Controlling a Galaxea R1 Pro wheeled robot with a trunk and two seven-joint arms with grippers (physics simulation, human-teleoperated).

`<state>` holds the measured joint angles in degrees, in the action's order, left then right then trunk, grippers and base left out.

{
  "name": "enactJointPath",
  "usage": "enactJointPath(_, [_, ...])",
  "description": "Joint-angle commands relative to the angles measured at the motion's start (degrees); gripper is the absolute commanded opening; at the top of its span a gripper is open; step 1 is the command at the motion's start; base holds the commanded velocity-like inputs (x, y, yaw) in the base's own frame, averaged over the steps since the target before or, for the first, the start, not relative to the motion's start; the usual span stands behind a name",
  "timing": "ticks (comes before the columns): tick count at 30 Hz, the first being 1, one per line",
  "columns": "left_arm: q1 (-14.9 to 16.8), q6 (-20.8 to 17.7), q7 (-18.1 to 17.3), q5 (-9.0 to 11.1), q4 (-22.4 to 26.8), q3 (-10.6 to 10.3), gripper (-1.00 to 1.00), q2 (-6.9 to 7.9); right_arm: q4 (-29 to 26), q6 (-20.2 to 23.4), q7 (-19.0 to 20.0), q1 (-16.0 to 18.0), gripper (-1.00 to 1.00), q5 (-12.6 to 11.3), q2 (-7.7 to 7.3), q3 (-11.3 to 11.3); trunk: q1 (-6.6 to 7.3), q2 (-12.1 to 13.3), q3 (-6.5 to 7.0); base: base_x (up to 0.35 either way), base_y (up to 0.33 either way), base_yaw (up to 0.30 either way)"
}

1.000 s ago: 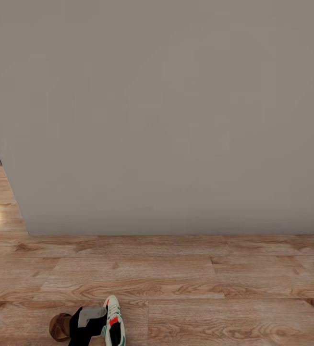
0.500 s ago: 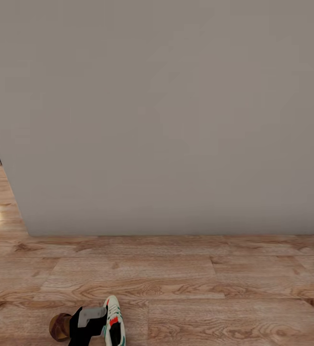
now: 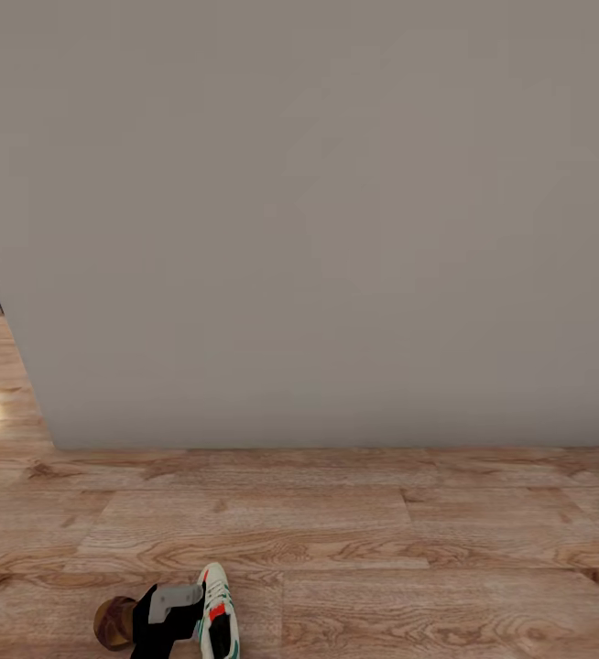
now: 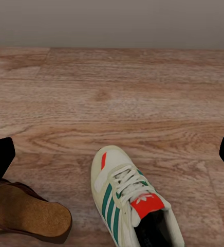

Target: Pick up the two gym shoes and the two sandals from the corridor floor and place them onto the hallstand (shoe rack) in the corridor, making sure they are on the rack and not on the floor. Arrange them so the two gym shoes are next to each other and the two sandals are next to each other.

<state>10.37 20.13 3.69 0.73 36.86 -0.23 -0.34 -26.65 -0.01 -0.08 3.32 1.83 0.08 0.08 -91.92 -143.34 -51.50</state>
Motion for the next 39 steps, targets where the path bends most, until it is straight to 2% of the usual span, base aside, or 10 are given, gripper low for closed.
enactJointPath(1, [0.0, 0.2, 0.2, 0.1, 0.0, 0.0, 1.0, -0.01, 0.0, 0.0, 0.0, 0.0, 1.0, 0.2, 0.0, 0.0, 0.01, 0.0, -0.06, 0.0, 0.0, 0.0])
enactJointPath(16, [0.1, 0.0, 0.2, 0.1, -0.1, 0.0, 1.0, -0.75, -0.5, 0.1, -0.1, 0.0, 1.0, 0.2, 0.0, 0.0, 0.01, 0.0, -0.06, 0.0, 0.0, 0.0])
enactJointPath(23, [0.5, -2.2, 0.3, 0.1, -0.1, 0.1, 1.0, -1.62, -10.6, 3.0, -0.1, 0.0, 1.0, -0.1, -0.04, -0.2, 0.01, 0.0, -0.06, 0.0, 0.0, 0.0])
enactJointPath(24, [1.1, -4.7, 0.2, 0.1, -0.1, 0.1, 1.0, -2.04, -16.7, 7.5, -0.1, 0.1, 1.0, -0.2, -0.06, -0.2, 0.01, 0.0, -0.06, 0.0, 0.0, 0.0])
enactJointPath(26, [1.4, -6.4, 0.2, 0.1, -0.1, 0.1, 1.0, -2.29, -23.6, 14.1, -0.1, 0.1, 1.0, -0.2, -0.07, -0.3, 0.01, 0.0, -0.06, 0.0, 0.0, 0.0])
enactJointPath(27, [1.4, -6.4, 0.2, 0.1, -0.1, 0.1, 1.0, -2.29, -23.6, 14.1, -0.1, 0.1, 1.0, -0.2, -0.07, -0.3, 0.01, 0.0, -0.06, 0.0, 0.0, 0.0])
enactJointPath(28, [1.6, -7.1, 0.1, 0.0, -0.1, 0.1, 1.0, -2.39, -28.4, 19.0, 0.0, 0.1, 1.0, -0.2, -0.07, -0.3, 0.01, 0.0, -0.06, 0.0, 0.0, 0.0])
enactJointPath(32, [1.7, -7.7, 0.1, 0.0, 0.0, 0.1, 1.0, -2.49, -37.3, 27.3, 0.1, 0.1, 1.0, -0.3, -0.08, -0.4, 0.01, 0.0, -0.06, 0.0, 0.0, 0.0])
enactJointPath(34, [1.8, -8.0, 0.1, 0.0, 0.0, 0.1, 1.0, -2.54, -44.3, 32.9, 0.3, 0.1, 1.0, -0.4, -0.18, -0.5, 0.01, 0.0, -0.06, 0.0, 0.0, 0.0])
enactJointPath(39, [1.8, -8.1, 0.1, 0.0, 0.0, 0.1, 1.0, -2.54, -48.3, 35.5, 0.4, 0.1, 1.0, -0.5, -0.23, -0.4, 0.01, 0.0, -0.06, 0.0, 0.0, 0.0])
